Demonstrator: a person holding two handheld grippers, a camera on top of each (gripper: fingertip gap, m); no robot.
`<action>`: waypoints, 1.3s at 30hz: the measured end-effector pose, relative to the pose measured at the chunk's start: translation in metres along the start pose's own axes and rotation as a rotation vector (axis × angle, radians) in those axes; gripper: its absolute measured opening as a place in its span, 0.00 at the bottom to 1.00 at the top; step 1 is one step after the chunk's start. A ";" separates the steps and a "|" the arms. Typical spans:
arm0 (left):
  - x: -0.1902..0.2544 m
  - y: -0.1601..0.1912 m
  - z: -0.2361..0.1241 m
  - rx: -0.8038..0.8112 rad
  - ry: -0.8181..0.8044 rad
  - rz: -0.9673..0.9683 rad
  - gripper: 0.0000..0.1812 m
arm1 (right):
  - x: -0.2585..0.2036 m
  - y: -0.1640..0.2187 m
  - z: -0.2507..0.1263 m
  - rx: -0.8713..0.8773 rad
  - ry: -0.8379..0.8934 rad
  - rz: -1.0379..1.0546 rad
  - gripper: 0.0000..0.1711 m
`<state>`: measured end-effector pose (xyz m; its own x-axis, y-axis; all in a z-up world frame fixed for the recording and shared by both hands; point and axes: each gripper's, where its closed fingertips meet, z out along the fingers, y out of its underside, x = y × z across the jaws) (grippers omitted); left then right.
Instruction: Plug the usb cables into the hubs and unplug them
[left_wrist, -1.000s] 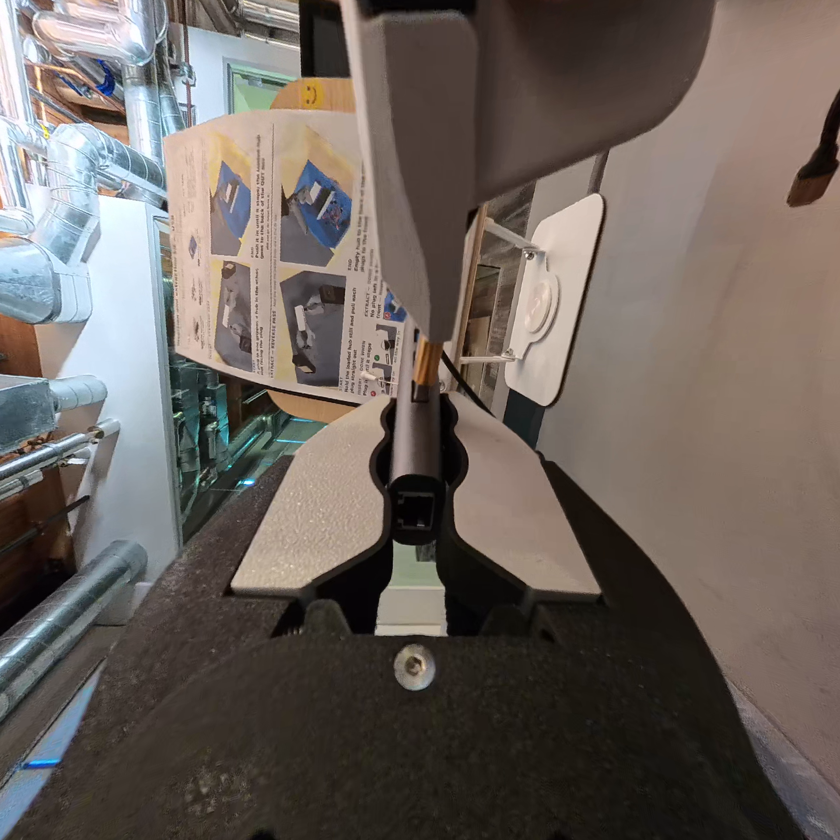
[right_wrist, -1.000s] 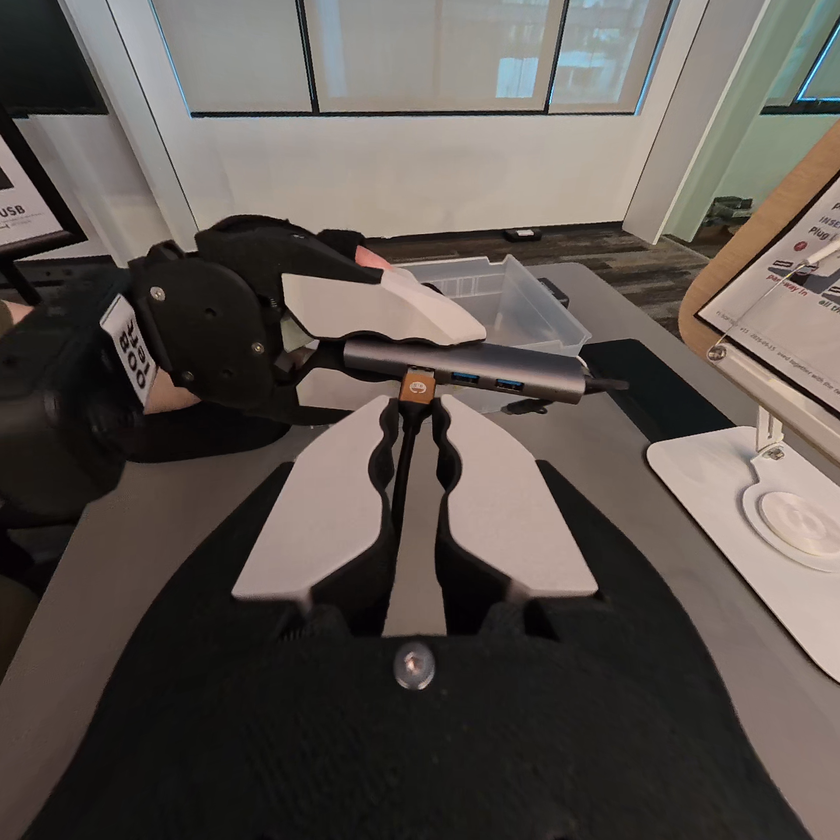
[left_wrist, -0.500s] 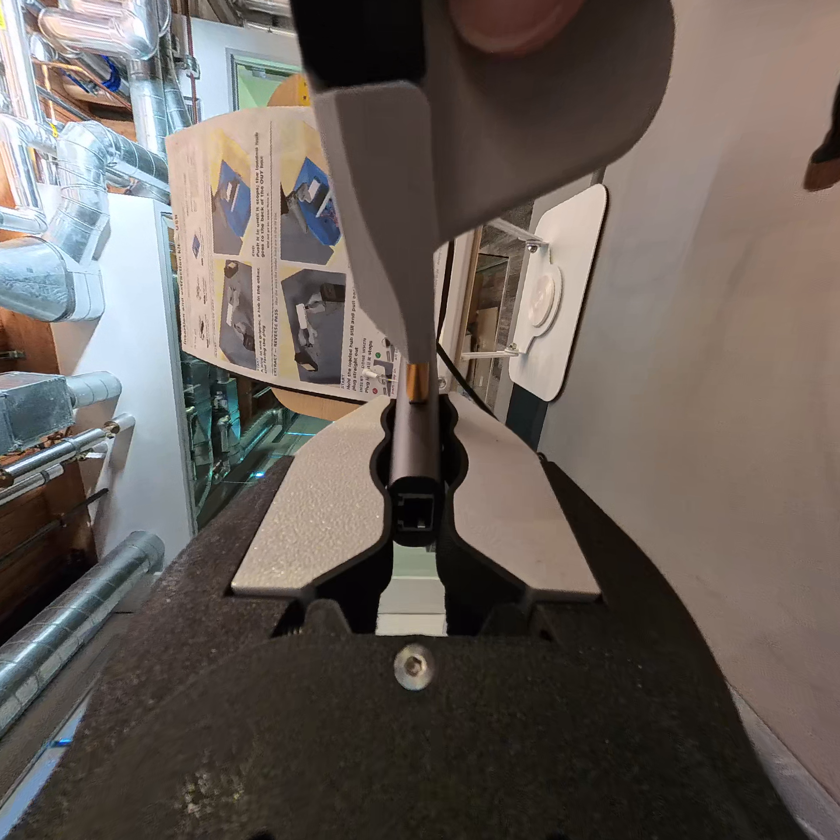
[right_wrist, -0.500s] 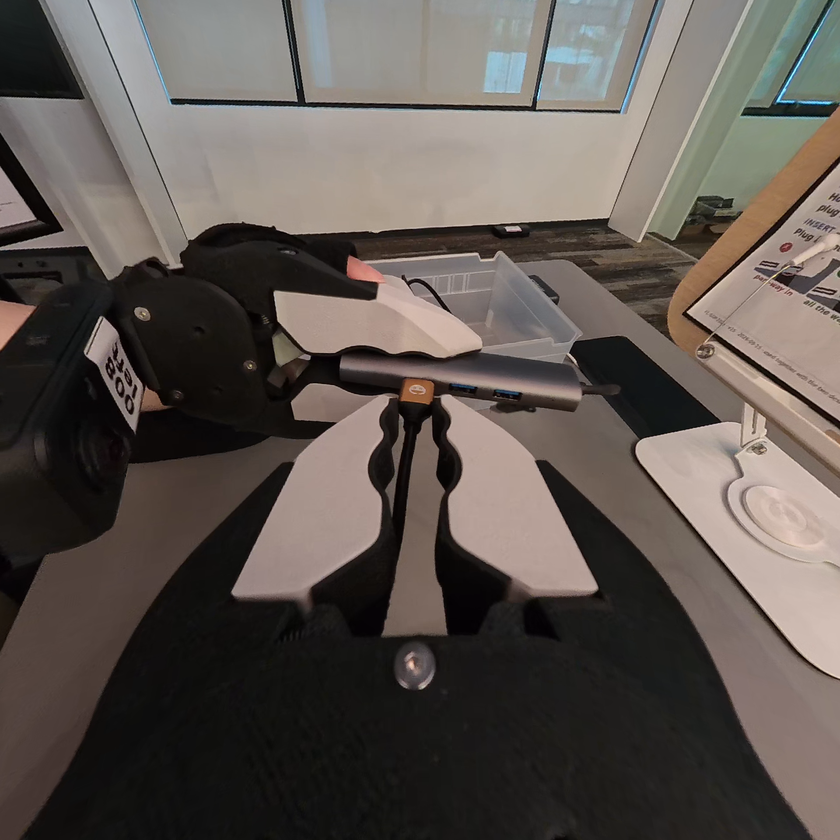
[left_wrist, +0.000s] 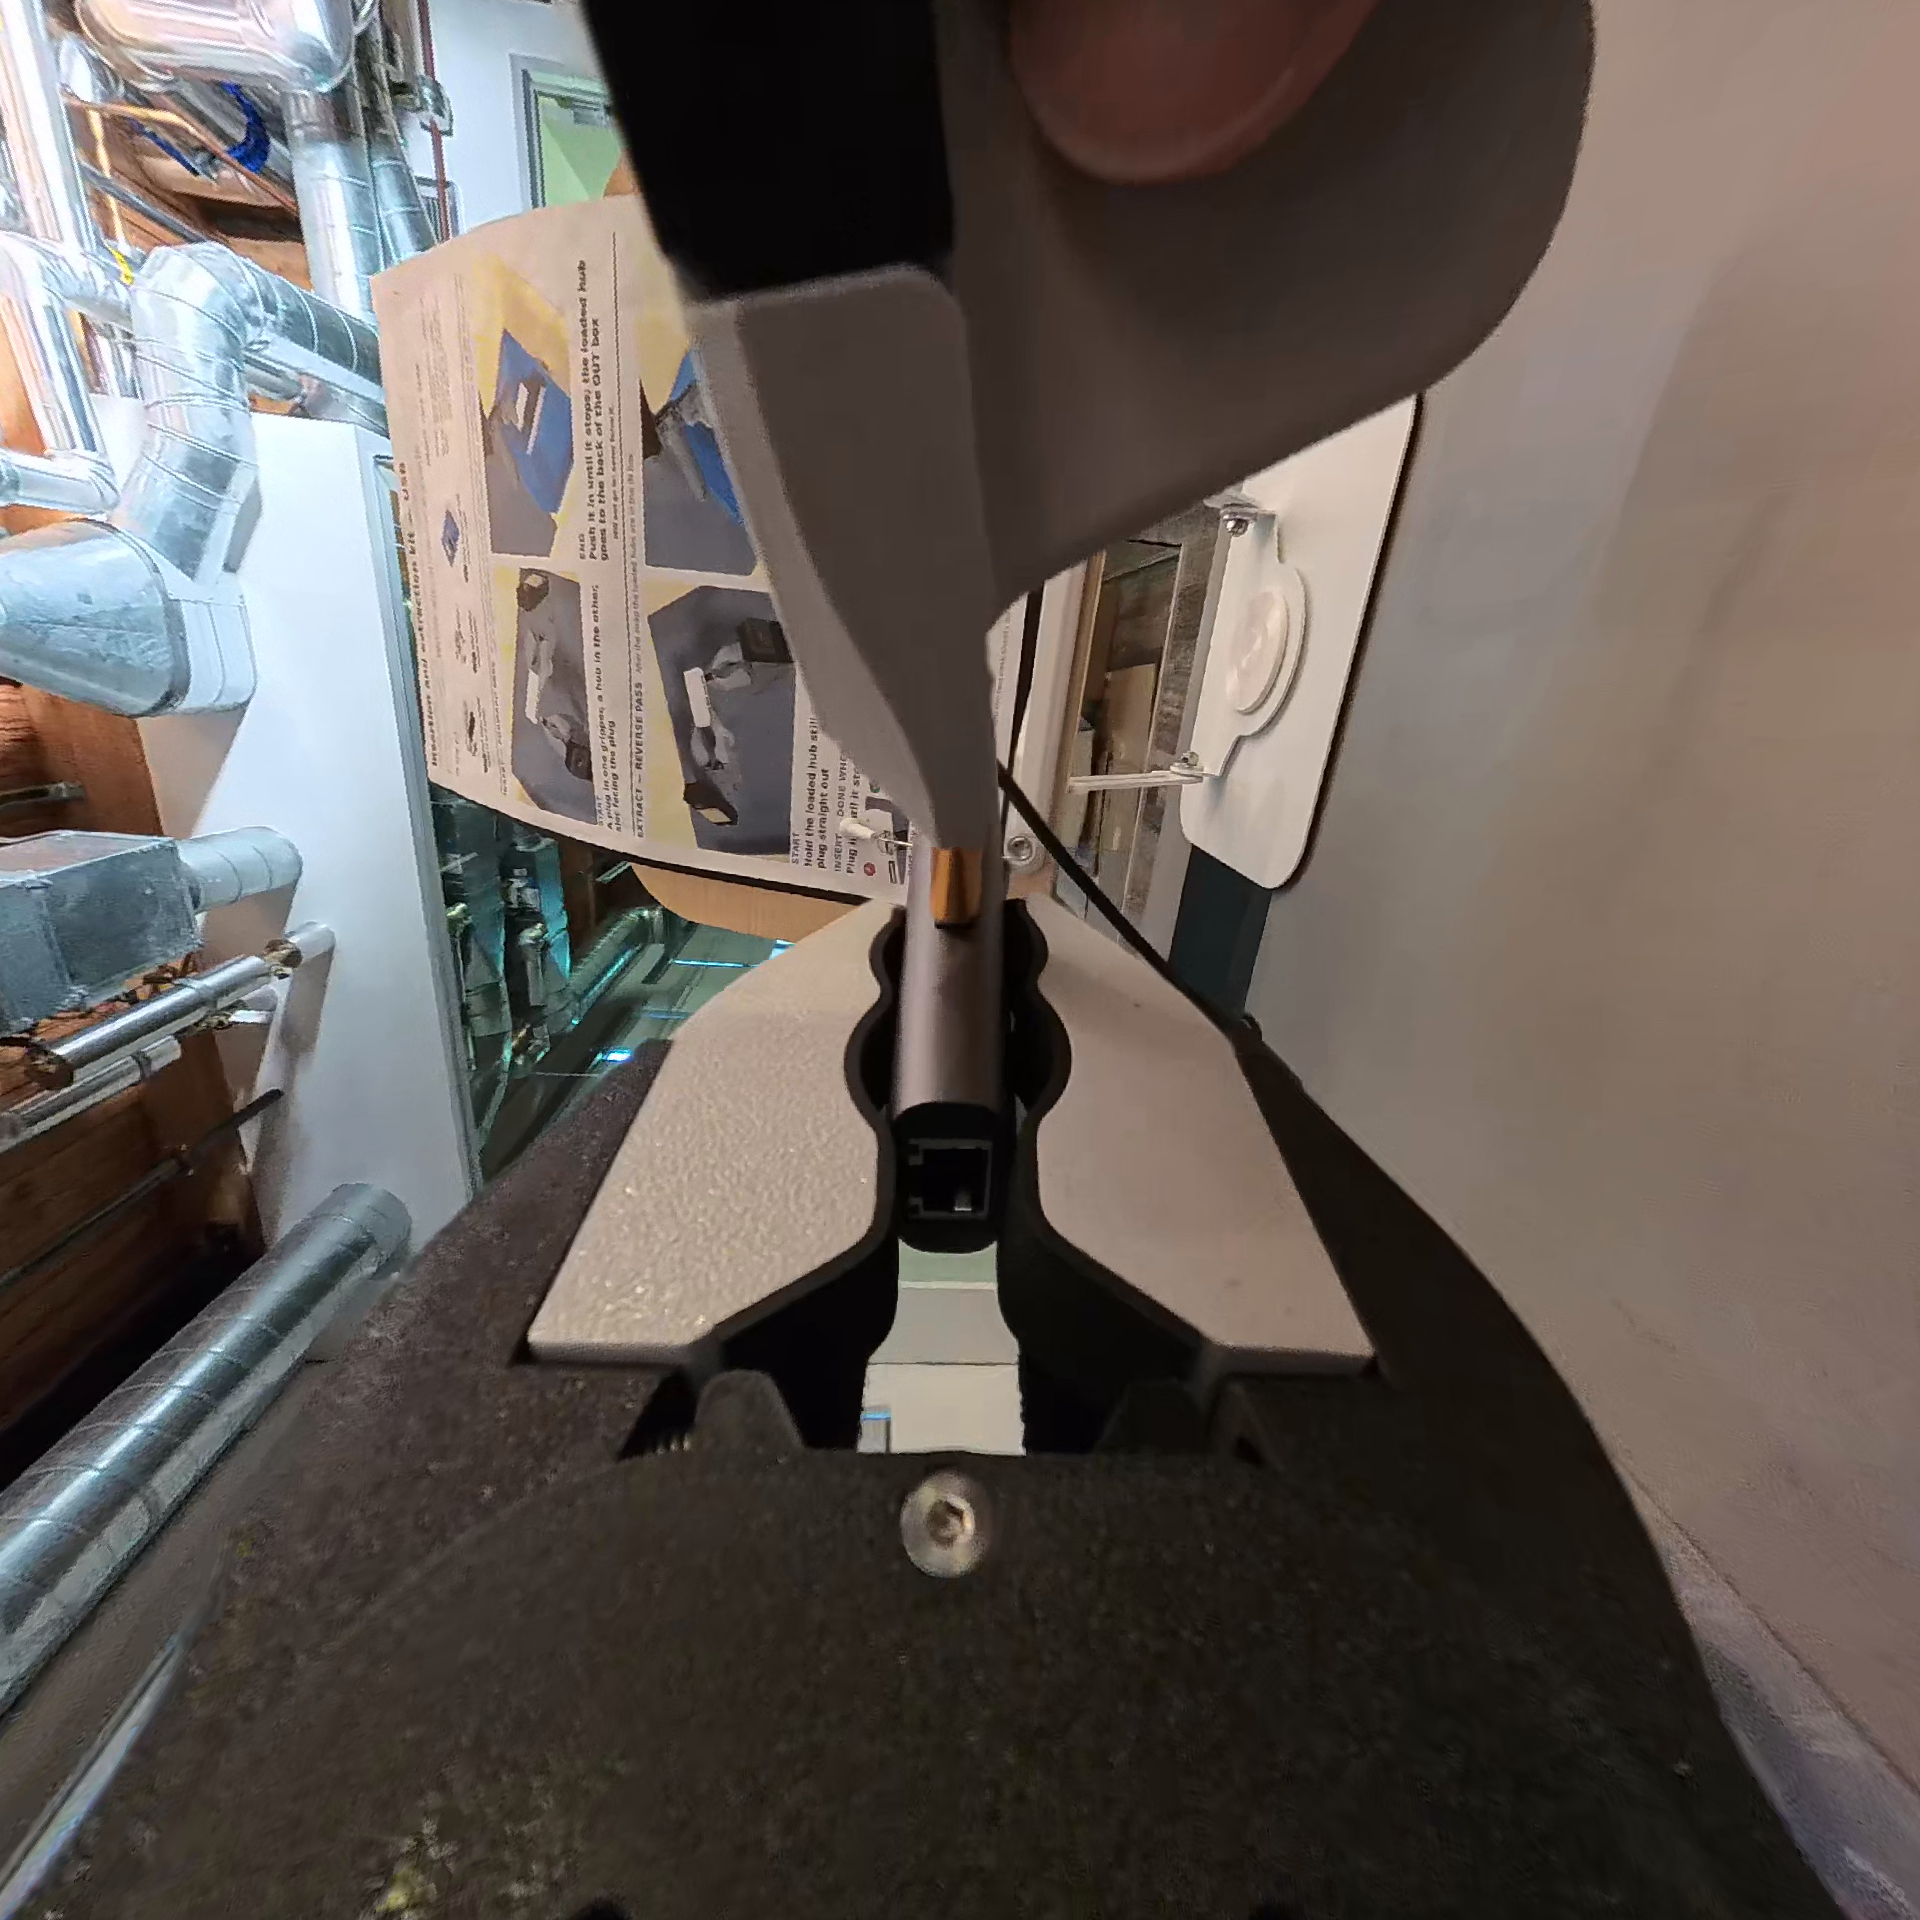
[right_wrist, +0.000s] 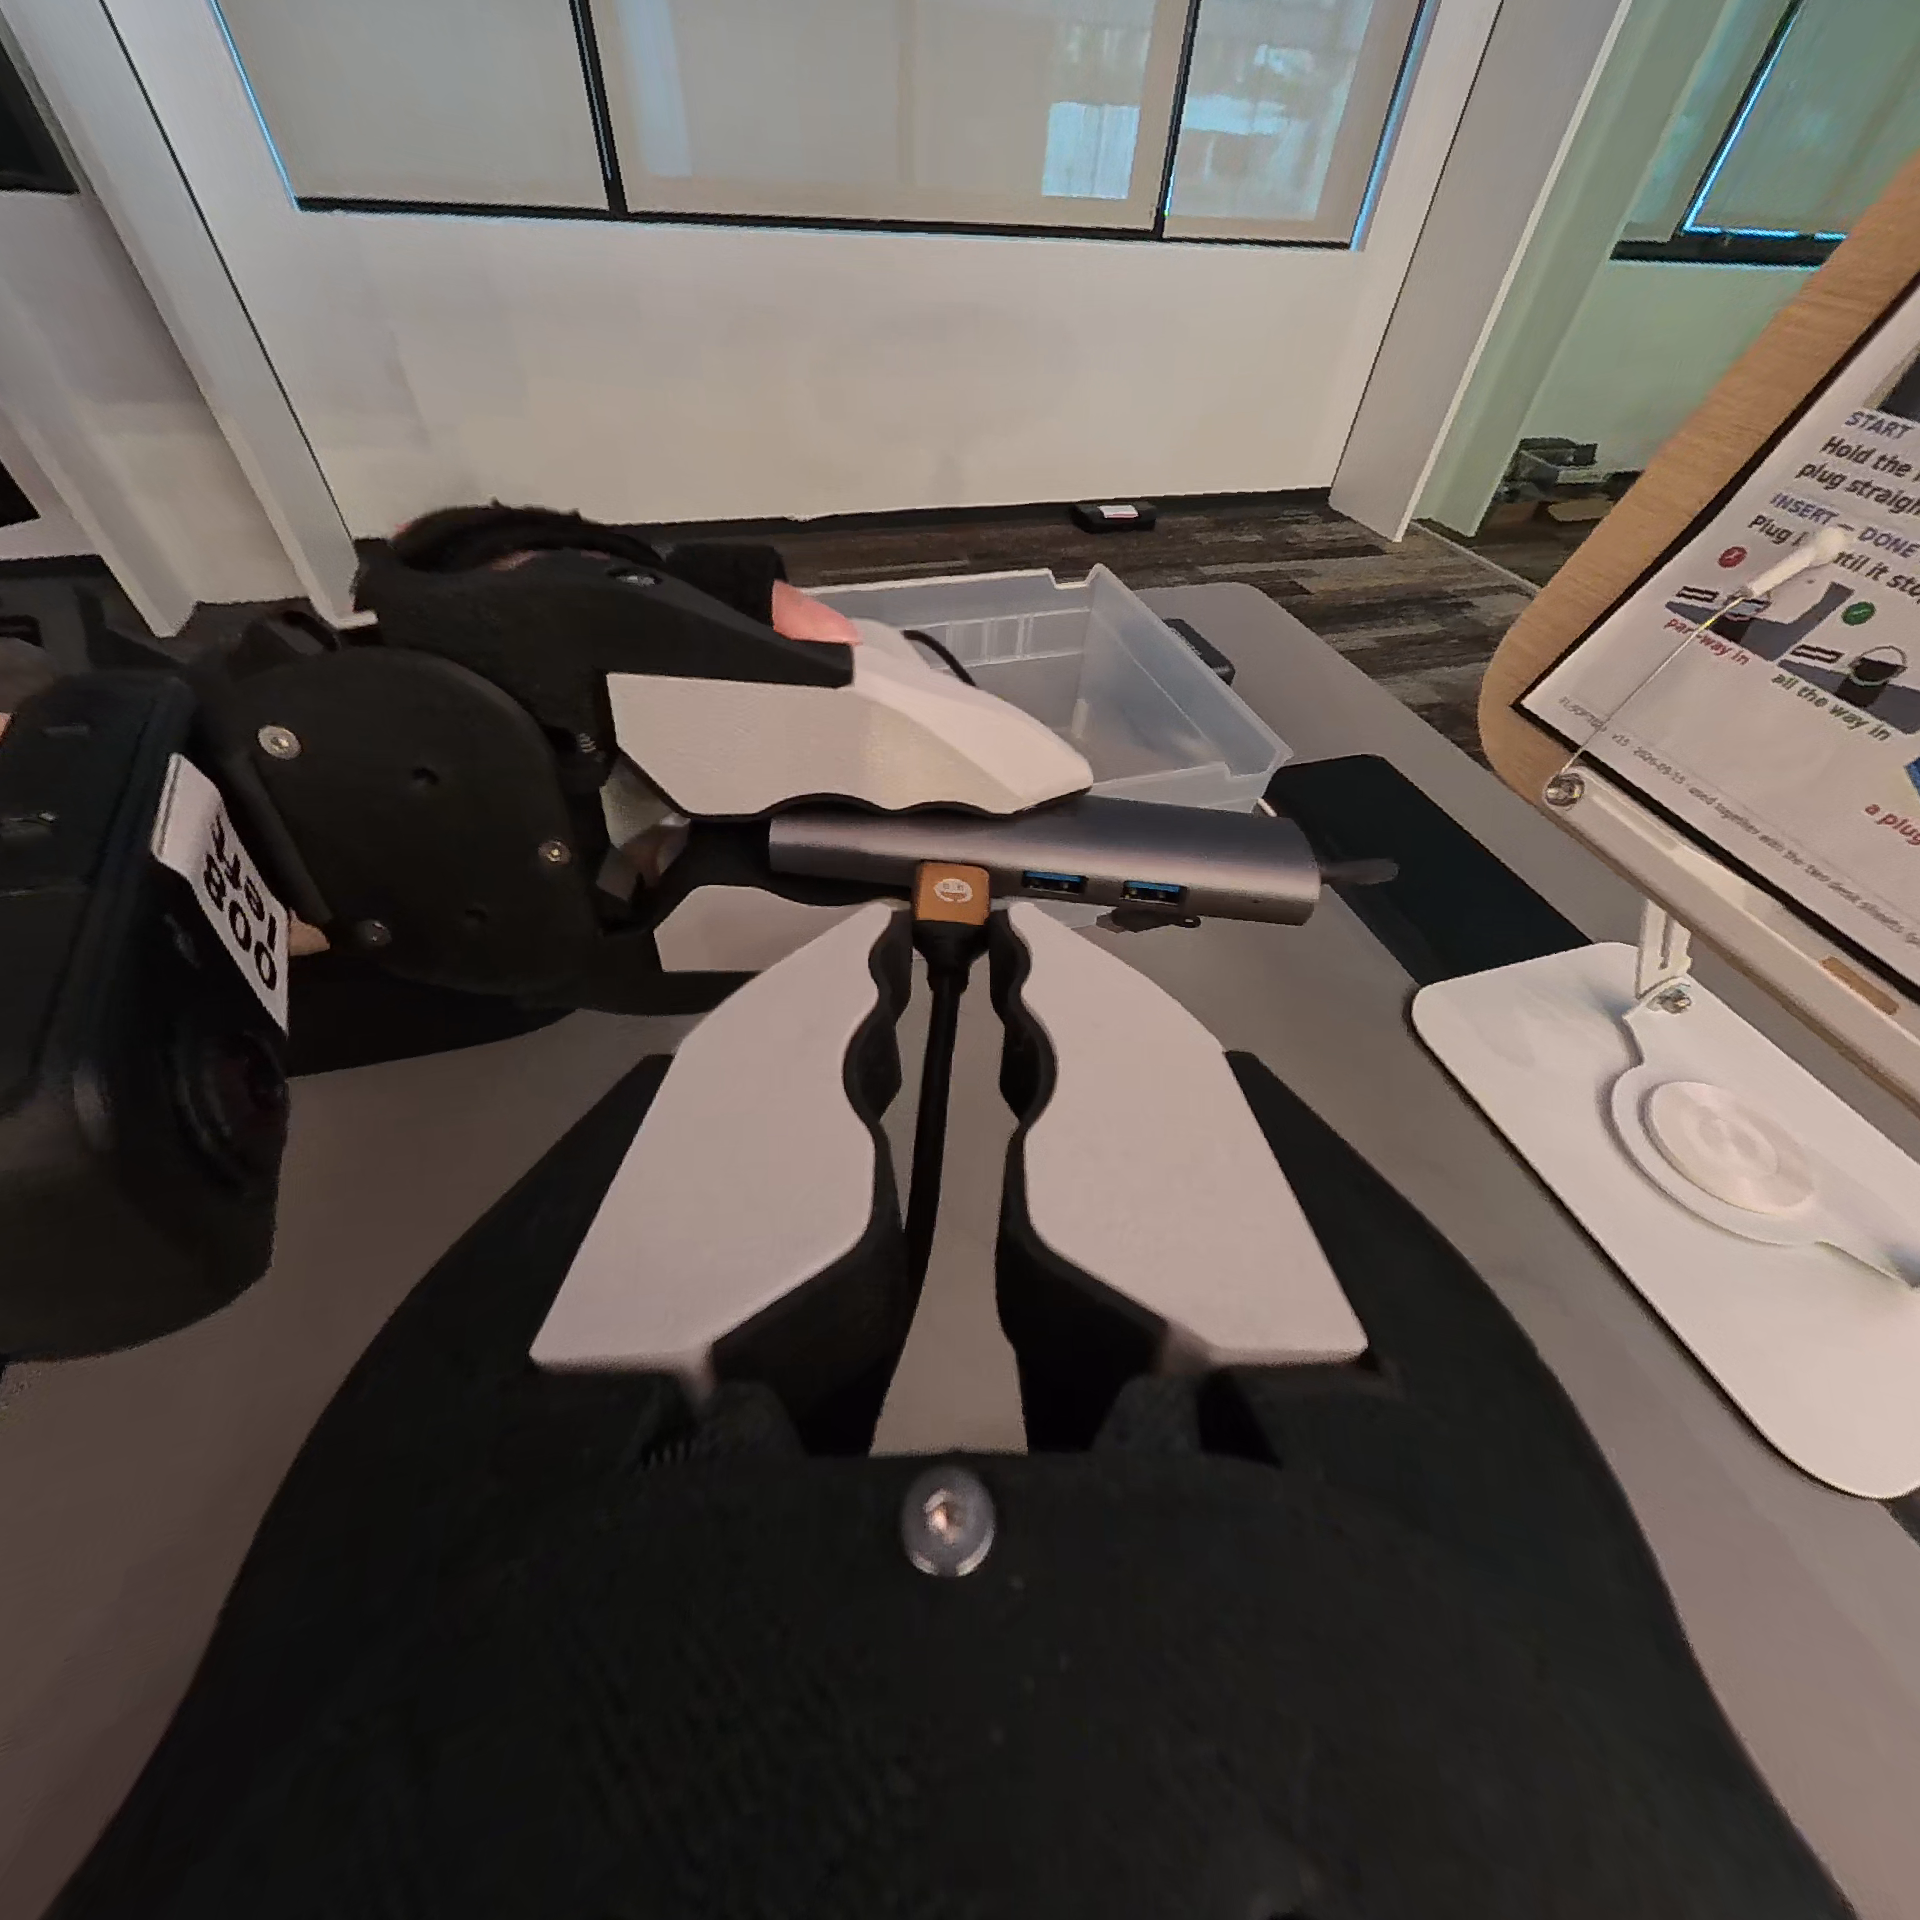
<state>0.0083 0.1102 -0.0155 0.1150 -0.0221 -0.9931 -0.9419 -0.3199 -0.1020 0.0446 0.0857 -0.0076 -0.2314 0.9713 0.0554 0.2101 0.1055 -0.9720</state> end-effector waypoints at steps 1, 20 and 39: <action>-0.003 0.000 -0.001 0.001 -0.010 -0.002 0.09 | 0.000 0.000 0.000 -0.002 -0.004 -0.016 0.09; -0.041 -0.012 -0.018 0.077 -0.331 0.129 0.11 | -0.012 -0.023 -0.012 0.092 0.044 -0.257 0.09; -0.041 -0.015 -0.021 0.161 -0.281 0.016 0.09 | -0.014 -0.027 -0.017 0.112 0.035 -0.274 0.09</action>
<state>0.0244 0.0963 0.0280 0.0296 0.2437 -0.9694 -0.9833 -0.1671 -0.0720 0.0584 0.0727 0.0222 -0.2322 0.9167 0.3252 0.0377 0.3426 -0.9387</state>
